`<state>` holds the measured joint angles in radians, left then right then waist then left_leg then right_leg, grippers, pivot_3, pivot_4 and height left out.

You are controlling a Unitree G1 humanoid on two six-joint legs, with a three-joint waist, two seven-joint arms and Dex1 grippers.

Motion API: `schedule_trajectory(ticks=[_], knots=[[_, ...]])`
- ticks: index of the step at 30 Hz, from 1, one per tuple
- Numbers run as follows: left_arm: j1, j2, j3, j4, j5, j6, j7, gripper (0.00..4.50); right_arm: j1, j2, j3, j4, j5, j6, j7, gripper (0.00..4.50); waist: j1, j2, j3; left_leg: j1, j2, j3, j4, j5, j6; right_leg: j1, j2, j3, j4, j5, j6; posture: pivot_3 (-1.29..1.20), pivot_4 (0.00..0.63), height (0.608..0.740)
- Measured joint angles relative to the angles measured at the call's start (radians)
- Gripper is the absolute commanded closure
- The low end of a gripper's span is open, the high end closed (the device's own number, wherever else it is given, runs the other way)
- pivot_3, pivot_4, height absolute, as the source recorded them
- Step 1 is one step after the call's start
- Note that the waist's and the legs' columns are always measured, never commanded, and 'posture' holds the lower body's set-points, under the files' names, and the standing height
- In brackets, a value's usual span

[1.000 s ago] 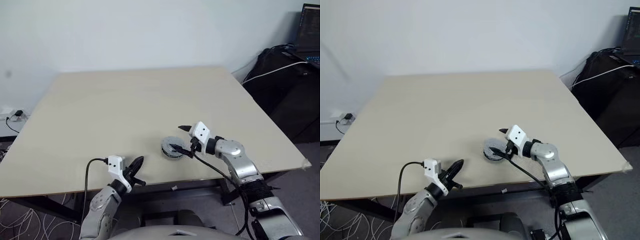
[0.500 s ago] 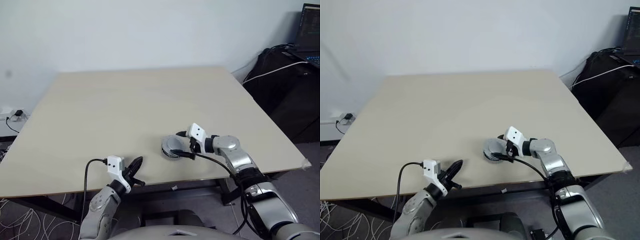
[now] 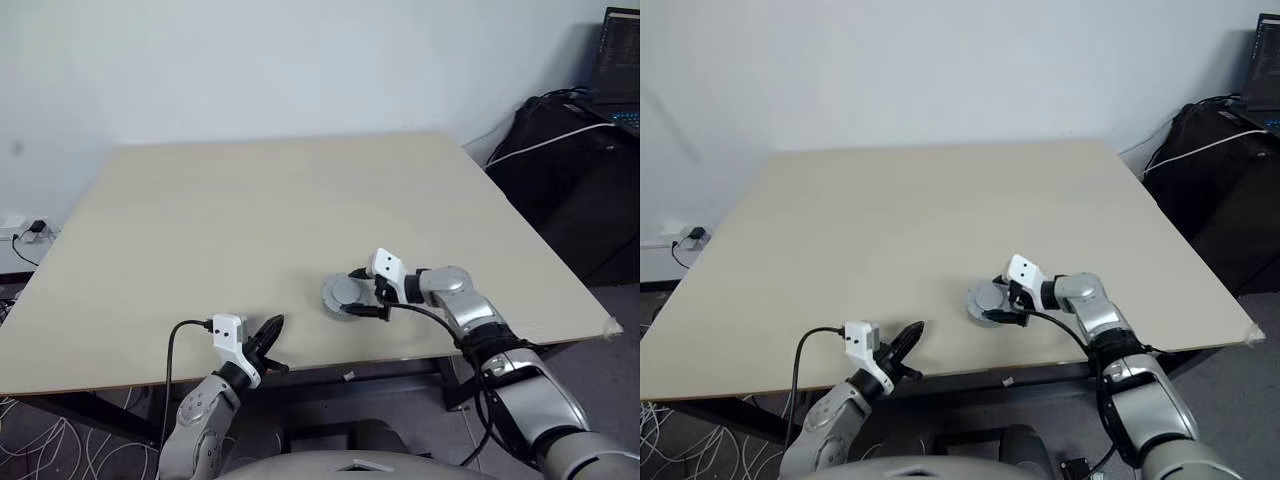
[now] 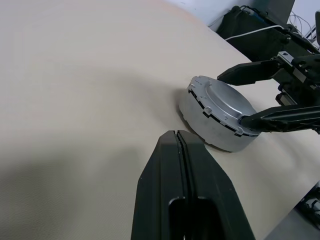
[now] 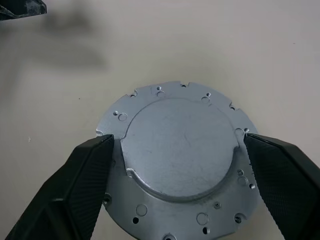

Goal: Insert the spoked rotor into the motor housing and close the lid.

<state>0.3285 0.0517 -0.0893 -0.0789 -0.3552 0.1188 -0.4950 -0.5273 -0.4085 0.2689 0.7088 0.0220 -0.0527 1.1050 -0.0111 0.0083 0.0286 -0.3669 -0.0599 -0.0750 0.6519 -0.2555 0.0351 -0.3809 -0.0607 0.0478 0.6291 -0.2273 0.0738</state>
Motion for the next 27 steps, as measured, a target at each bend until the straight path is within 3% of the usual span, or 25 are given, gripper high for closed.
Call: schedule_trajectory(ticks=[2,13,27], knots=[[0.002,0.000,0.001,0.000,0.000,0.000,0.003,4.50,-0.002,0.004,-0.001,0.002,-0.002,0.004,0.002,1.20,0.000,0.000,0.000,0.000,0.000,0.000,0.000,0.000,0.000,0.000,0.000,0.000,0.000,0.000,0.000,0.00,0.000,0.740],[0.010,0.000,0.000,-0.002,0.000,-0.001,0.012,4.50,0.013,0.017,-0.028,-0.031,0.014,0.082,-0.003,1.21,0.000,0.000,0.000,0.000,0.000,0.000,0.000,-0.001,-0.001,0.000,0.000,0.000,0.000,0.000,0.000,0.00,0.000,0.740],[0.009,-0.001,-0.005,-0.007,-0.001,-0.001,0.012,4.50,0.244,0.041,-0.081,-0.395,0.054,0.308,-0.149,1.21,-0.001,0.000,-0.002,0.000,0.001,-0.001,-0.004,-0.001,-0.002,-0.002,0.000,-0.001,0.000,-0.006,0.002,0.00,0.000,0.740]])
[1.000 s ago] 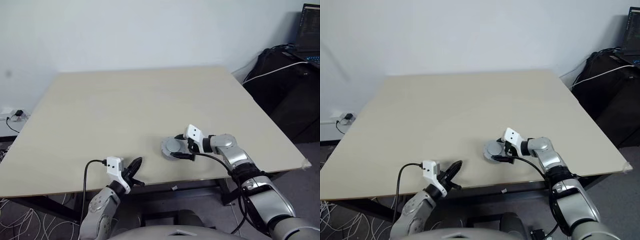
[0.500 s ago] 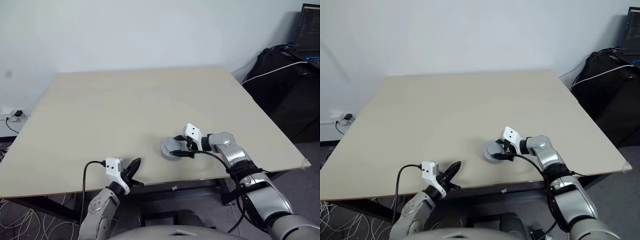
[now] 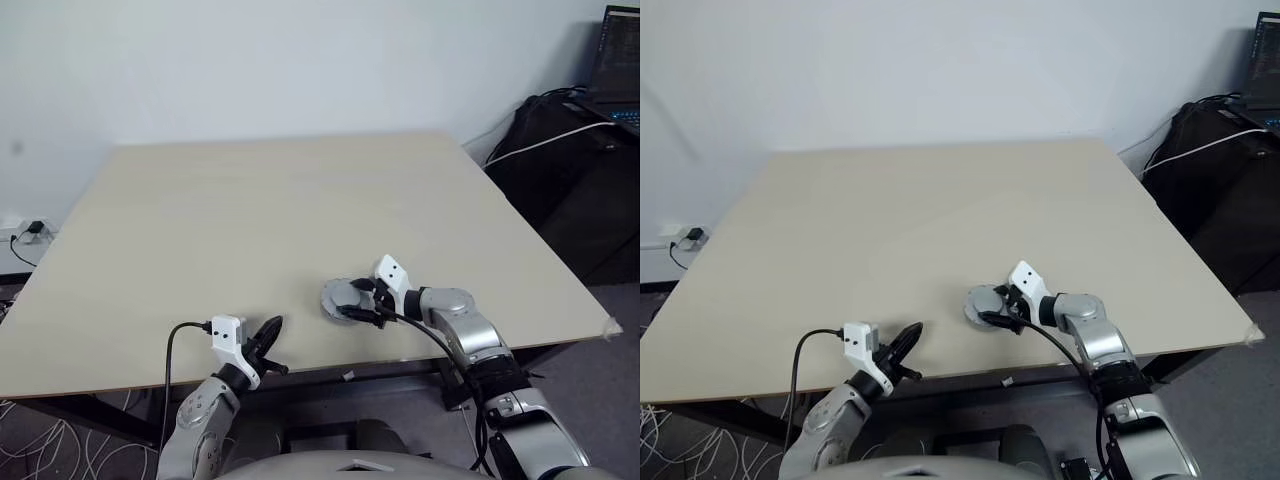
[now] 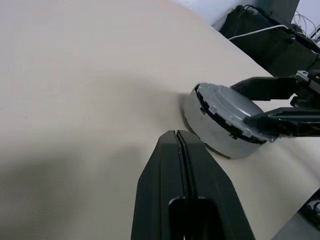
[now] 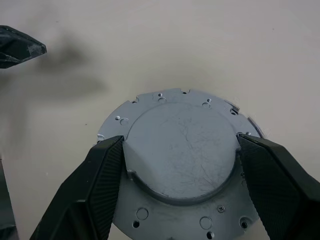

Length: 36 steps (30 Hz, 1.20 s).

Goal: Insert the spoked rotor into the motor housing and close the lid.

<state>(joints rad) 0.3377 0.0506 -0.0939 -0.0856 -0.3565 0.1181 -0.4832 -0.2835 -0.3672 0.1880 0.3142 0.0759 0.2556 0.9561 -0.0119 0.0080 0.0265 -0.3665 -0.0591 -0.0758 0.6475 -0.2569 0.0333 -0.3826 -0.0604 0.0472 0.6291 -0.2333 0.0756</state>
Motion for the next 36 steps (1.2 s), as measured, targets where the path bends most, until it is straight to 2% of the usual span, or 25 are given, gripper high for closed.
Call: schedule_trajectory(ticks=[10,28,36], knots=[[0.000,0.000,-0.003,0.000,0.000,0.000,0.000,4.50,0.038,0.048,0.028,-0.053,-0.065,0.008,-0.150,1.21,-0.010,-0.002,-0.002,0.007,0.001,0.000,0.001,-0.002,-0.004,0.006,-0.001,-0.001,0.000,0.000,0.002,0.00,0.000,0.740],[0.000,0.001,-0.004,0.000,0.000,0.000,-0.006,4.50,0.037,0.003,0.065,-0.148,-0.065,0.128,-0.155,1.21,-0.001,-0.002,-0.003,0.006,0.001,0.000,0.000,-0.003,-0.004,0.005,-0.001,-0.001,-0.001,-0.002,0.002,0.00,0.000,0.740],[0.000,0.000,-0.004,0.000,0.000,0.000,-0.006,4.50,0.035,0.018,0.071,-0.166,-0.066,0.172,-0.214,1.21,-0.001,-0.002,-0.003,0.006,0.001,-0.001,0.000,-0.003,-0.004,0.006,-0.001,-0.002,-0.001,-0.002,0.002,0.00,0.000,0.740]])
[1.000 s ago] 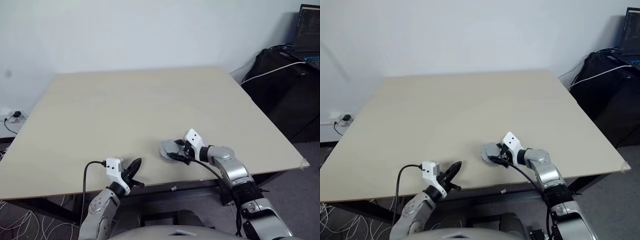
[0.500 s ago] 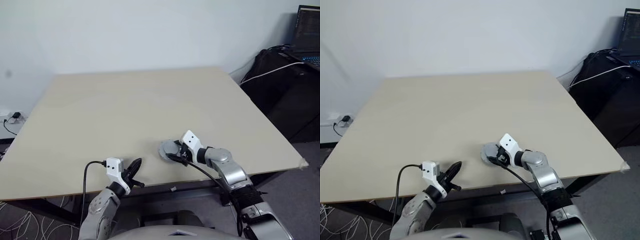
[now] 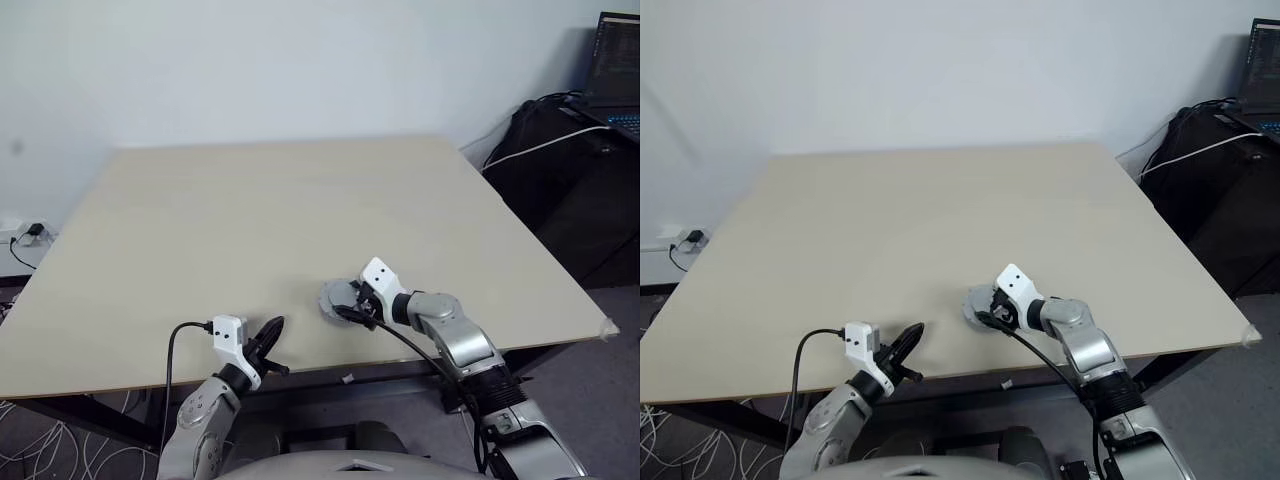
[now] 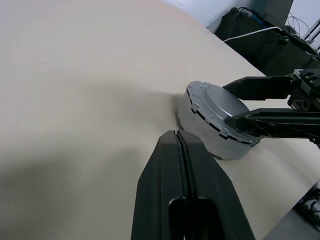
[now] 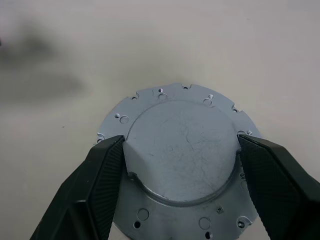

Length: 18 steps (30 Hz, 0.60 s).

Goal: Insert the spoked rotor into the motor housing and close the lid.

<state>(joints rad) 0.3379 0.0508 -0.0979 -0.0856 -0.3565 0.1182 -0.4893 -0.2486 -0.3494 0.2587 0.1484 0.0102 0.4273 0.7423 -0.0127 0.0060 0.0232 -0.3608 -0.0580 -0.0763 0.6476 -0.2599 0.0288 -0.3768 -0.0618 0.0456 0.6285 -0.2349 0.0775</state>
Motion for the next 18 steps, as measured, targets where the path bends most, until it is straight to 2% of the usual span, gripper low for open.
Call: schedule_trajectory(ticks=[18], knots=[[0.000,-0.008,0.001,0.001,0.000,-0.001,-0.001,4.50,-0.029,-0.040,0.030,-0.020,0.008,0.064,0.020,1.21,0.002,0.000,0.000,-0.002,0.000,-0.001,0.000,0.000,0.000,0.000,-0.002,-0.001,-0.002,0.000,0.000,0.00,0.000,0.740]])
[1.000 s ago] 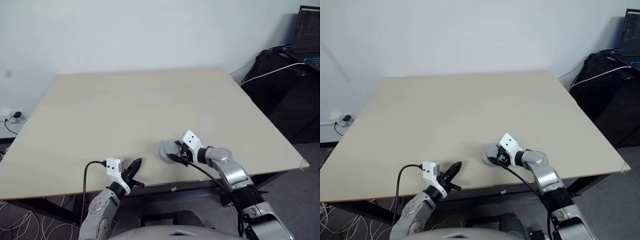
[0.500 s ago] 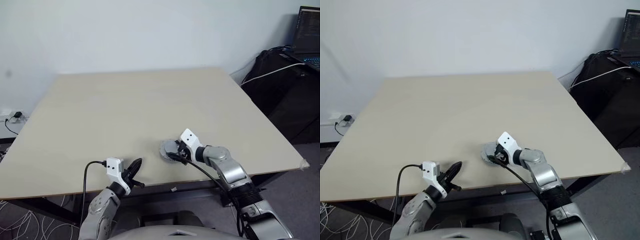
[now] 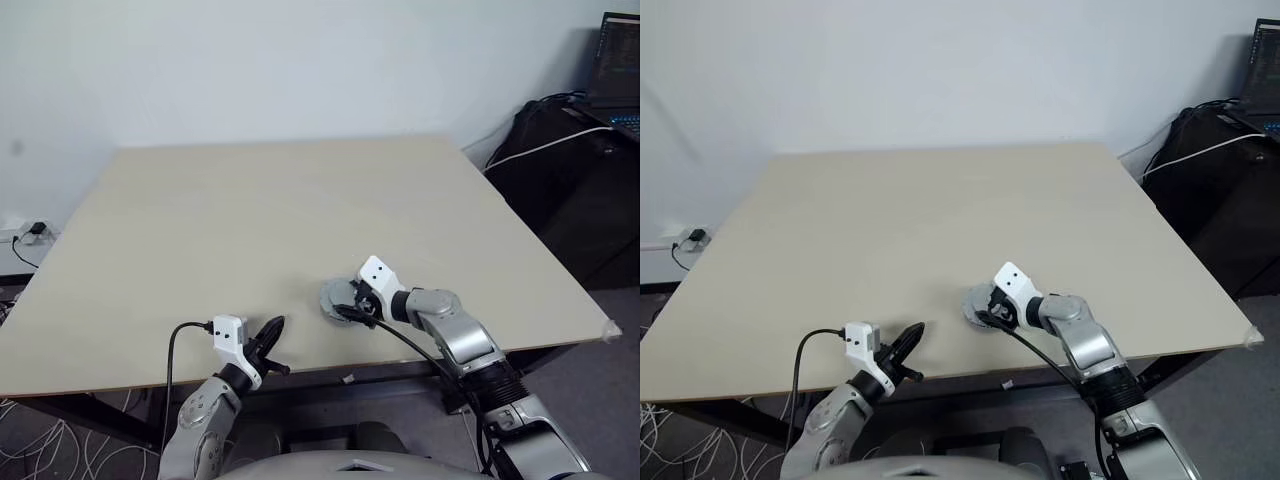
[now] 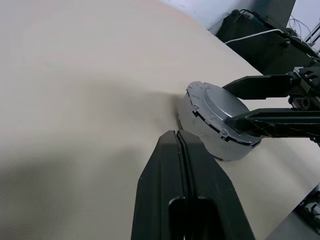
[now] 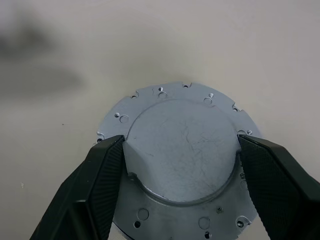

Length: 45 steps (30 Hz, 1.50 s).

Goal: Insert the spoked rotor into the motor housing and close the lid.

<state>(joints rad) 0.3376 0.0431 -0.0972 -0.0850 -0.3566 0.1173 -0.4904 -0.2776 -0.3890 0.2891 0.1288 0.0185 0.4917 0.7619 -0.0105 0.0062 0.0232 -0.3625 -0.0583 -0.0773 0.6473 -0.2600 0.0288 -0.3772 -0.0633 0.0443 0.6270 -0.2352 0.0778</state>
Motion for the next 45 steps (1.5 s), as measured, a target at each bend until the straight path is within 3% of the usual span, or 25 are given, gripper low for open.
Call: schedule_trajectory(ticks=[34,41,45], knots=[[-0.009,0.005,0.007,0.006,0.001,-0.017,-0.015,4.50,-0.016,-0.048,0.047,-0.021,0.000,0.013,0.005,1.21,0.003,-0.001,0.001,-0.003,-0.001,-0.001,0.000,-0.001,0.001,-0.001,-0.006,-0.002,-0.001,-0.002,0.001,0.00,0.000,0.740],[-0.248,0.047,-0.014,0.073,0.034,0.031,-0.036,4.50,-0.018,-0.047,0.052,-0.020,-0.001,0.013,0.003,1.21,0.005,-0.001,0.000,-0.002,-0.001,-0.002,0.000,-0.001,0.001,0.000,-0.001,-0.004,-0.001,-0.001,0.002,0.00,0.000,0.740],[-0.374,0.067,-0.041,0.160,0.042,0.149,-0.045,4.50,-0.018,-0.040,0.055,-0.022,-0.001,0.013,0.000,1.21,0.002,-0.002,-0.001,-0.002,-0.001,-0.002,0.000,-0.001,0.002,-0.001,0.001,-0.004,-0.001,-0.001,0.002,0.00,0.000,0.740]])
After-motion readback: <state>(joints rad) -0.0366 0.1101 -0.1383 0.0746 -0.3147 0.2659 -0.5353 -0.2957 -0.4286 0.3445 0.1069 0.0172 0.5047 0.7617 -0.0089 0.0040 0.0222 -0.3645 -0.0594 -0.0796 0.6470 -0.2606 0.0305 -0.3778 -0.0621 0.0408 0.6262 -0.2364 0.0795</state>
